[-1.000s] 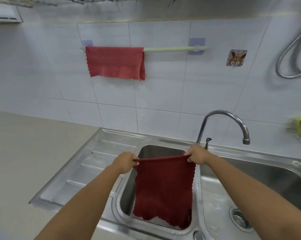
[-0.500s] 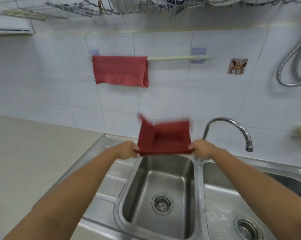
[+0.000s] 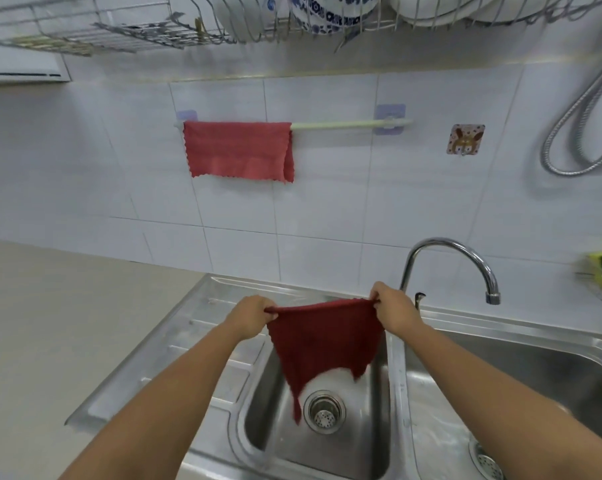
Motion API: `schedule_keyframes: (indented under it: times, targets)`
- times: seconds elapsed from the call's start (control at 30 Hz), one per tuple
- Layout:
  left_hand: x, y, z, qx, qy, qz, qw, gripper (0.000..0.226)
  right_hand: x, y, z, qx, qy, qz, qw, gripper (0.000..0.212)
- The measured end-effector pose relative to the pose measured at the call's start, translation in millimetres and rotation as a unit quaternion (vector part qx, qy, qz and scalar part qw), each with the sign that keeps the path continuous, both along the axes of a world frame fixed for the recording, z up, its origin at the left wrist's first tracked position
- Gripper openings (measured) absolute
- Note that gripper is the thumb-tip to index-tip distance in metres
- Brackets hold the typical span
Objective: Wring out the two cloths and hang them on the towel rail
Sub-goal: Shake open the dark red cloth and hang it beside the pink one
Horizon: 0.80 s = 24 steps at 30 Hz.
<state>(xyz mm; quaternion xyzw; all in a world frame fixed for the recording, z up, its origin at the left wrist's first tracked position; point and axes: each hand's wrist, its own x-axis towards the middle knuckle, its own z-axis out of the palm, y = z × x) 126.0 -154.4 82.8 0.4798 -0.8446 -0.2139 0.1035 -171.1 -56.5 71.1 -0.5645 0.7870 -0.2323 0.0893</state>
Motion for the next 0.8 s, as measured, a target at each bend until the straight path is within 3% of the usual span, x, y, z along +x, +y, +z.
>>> schedule_keyframes:
  times: [0.13,0.27,0.43,0.6,0.7,0.8]
  targets:
    - [1,5,8,0.003,0.066,0.034,0.997,0.011,6,-4,14,-0.075,-0.024,-0.04,0.996,0.017]
    - [0,9,10,0.042,0.097,0.051,0.993,0.002,7,-3,18,-0.064,-0.037,-0.037,0.997,0.02]
    - [-2,19,23,0.21,0.134,0.012,0.968,0.011,1,-7,24,-0.068,-0.047,-0.048,0.995,0.025]
    - [-4,28,23,0.369,0.231,0.0,0.9,0.011,-8,3,21,-0.035,-0.048,-0.057,0.997,0.025]
    - [-9,30,22,0.377,0.299,0.02,0.876,0.02,-10,2,27,-0.066,-0.072,-0.081,0.992,0.024]
    - [-15,30,22,0.298,0.297,0.072,0.904,0.021,-9,8,26,-0.062,-0.085,-0.098,0.99,0.017]
